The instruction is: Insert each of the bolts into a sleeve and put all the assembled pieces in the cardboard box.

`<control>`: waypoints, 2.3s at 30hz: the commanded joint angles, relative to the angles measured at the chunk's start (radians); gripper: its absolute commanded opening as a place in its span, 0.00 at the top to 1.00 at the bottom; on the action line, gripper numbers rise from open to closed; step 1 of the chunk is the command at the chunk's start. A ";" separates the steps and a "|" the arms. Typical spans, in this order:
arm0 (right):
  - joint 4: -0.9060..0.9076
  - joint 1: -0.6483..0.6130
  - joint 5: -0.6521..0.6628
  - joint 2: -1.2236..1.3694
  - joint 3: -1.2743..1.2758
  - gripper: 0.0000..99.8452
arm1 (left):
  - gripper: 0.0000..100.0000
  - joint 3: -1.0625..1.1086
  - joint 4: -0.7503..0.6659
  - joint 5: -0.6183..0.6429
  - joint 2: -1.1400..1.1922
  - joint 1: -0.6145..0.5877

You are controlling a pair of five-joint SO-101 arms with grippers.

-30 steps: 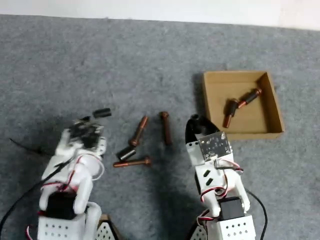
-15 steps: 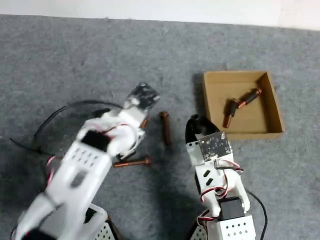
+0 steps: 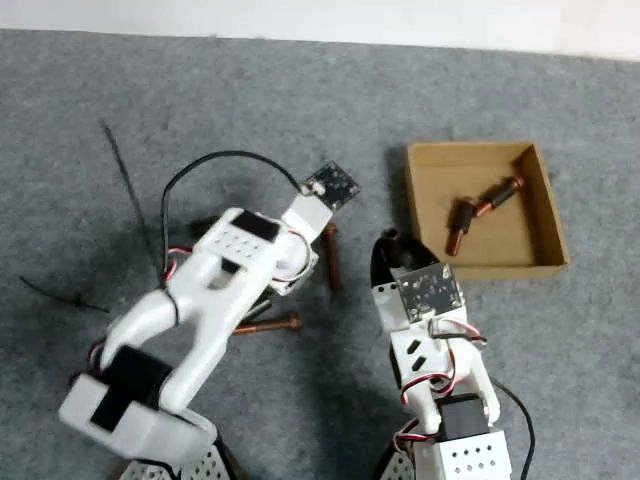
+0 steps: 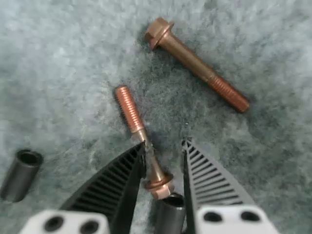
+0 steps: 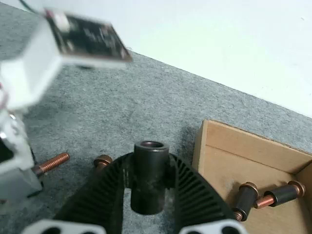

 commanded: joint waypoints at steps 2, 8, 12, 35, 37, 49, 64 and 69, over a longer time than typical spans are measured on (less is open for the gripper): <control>-0.004 0.010 -0.003 -0.016 0.105 1.00 | 0.88 -0.094 -0.003 -0.002 0.082 -0.008; -0.005 0.010 -0.003 -0.016 0.105 1.00 | 0.88 -0.105 -0.003 -0.002 0.093 -0.035; -0.005 0.010 -0.003 -0.016 0.105 1.00 | 0.88 -0.105 0.000 -0.002 0.091 -0.035; -0.005 0.010 -0.003 -0.018 0.105 1.00 | 0.88 -0.082 0.002 0.052 0.101 -0.079; -0.005 0.010 -0.003 -0.018 0.105 1.00 | 0.87 -0.068 0.002 0.052 0.102 -0.076; -0.005 0.010 -0.003 -0.018 0.105 1.00 | 0.87 -0.041 0.032 0.049 0.102 -0.077; -0.005 0.010 -0.003 -0.016 0.107 1.00 | 0.88 -0.117 0.152 0.049 0.188 -0.079; -0.005 0.010 -0.003 -0.016 0.107 1.00 | 0.89 -0.191 0.210 0.049 0.260 -0.097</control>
